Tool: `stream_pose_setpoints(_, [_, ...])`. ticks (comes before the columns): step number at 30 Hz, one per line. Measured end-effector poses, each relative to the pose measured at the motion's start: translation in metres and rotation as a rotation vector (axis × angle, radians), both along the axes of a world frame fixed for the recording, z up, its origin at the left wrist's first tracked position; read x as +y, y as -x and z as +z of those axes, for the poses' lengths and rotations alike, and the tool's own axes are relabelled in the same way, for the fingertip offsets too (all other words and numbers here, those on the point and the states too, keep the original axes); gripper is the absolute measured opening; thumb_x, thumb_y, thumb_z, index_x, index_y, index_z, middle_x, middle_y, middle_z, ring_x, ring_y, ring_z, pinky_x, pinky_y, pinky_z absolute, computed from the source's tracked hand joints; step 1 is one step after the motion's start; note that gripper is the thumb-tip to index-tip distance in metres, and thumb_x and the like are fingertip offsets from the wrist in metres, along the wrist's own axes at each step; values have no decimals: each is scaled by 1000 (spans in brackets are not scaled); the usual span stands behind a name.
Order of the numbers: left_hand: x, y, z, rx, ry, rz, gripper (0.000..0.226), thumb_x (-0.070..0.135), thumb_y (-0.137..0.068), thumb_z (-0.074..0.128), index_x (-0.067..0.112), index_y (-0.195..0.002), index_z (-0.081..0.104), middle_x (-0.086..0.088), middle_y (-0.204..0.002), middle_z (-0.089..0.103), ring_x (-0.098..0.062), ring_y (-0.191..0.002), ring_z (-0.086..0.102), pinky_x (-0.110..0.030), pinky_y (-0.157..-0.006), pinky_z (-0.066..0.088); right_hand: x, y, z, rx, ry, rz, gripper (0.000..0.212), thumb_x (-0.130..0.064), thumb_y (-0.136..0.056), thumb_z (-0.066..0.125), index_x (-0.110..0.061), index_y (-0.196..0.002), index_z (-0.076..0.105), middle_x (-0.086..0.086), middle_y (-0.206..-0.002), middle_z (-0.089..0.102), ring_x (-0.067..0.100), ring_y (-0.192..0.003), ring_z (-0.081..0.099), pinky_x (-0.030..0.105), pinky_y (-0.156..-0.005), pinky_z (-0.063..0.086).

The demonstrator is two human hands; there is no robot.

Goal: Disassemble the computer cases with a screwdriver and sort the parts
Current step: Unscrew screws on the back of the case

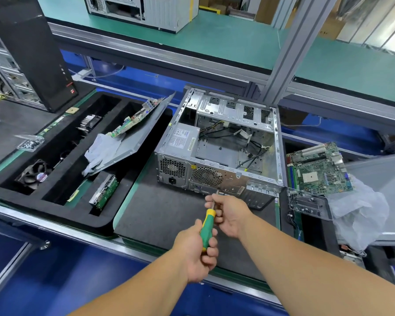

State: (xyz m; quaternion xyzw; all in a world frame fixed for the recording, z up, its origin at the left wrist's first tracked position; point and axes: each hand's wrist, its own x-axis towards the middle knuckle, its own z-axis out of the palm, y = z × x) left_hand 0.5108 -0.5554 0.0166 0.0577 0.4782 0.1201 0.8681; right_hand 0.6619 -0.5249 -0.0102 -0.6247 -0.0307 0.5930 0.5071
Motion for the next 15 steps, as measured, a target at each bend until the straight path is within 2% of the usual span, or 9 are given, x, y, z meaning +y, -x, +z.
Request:
stream_pose_setpoints(2, [0,-5,4,186,-168,-86,66,68,-102,40,8,-91,66,-5,-60,57,-13,-42,40,-20,-37,25,-1,0,1,-29,-10,9,26,-17,-107,50,-3,-92,66,4,-62,66,4,-38,32,17,-33,23])
stream_pose_setpoints(4, [-1,-4,6,400,-494,-166,57,68,-95,55,12,-101,64,-5,-67,65,-15,-46,49,-25,-40,35,1,1,1,-76,-6,9,25,-15,-106,53,-2,-90,66,5,-60,66,3,-37,33,16,-33,23])
stream_pose_setpoints(5, [-1,-2,5,492,-680,-215,47,63,-90,67,18,-102,58,-3,-74,67,-14,-51,53,-26,-44,39,1,2,1,-88,-7,9,24,-15,-106,54,-2,-89,66,5,-59,66,3,-36,32,16,-33,23])
stream_pose_setpoints(7, [-2,6,-8,700,-998,-398,44,46,-82,81,25,-95,45,1,-84,64,-12,-62,57,-27,-52,40,2,4,-2,-99,-20,9,22,-15,-105,56,-3,-90,65,6,-60,66,3,-36,32,16,-34,22])
stream_pose_setpoints(9, [-4,8,-18,784,-1117,-478,39,36,-85,81,25,-92,45,1,-84,64,-13,-67,61,-30,-52,41,1,5,-3,-114,-22,-2,19,-15,-104,58,-3,-90,65,8,-62,66,4,-36,32,16,-34,22])
stream_pose_setpoints(10, [-6,9,-18,688,-1036,-374,31,31,-89,78,21,-95,50,-2,-83,67,-16,-66,65,-34,-52,46,0,6,-3,-124,-17,-10,18,-15,-103,60,-3,-91,65,8,-62,66,4,-35,33,16,-33,23])
stream_pose_setpoints(12, [-5,4,-16,359,-580,-83,18,22,-99,69,7,-107,62,-11,-82,73,-19,-62,69,-35,-51,55,0,5,-2,-149,-10,-31,13,-14,-99,66,-4,-91,66,8,-61,65,5,-34,37,17,-32,24])
stream_pose_setpoints(14, [-8,4,-6,16,-143,92,28,22,-105,60,-3,-116,66,-18,-84,72,-20,-61,68,-27,-49,54,-1,2,0,-177,-3,-41,11,-14,-94,73,-5,-93,67,6,-59,65,5,-35,42,18,-32,27])
stream_pose_setpoints(15, [-9,4,-5,-55,-66,107,34,26,-106,56,-4,-118,66,-19,-84,72,-20,-60,66,-26,-47,53,-2,1,1,-190,-2,-41,12,-14,-93,75,-5,-94,67,6,-59,66,6,-36,45,18,-32,29])
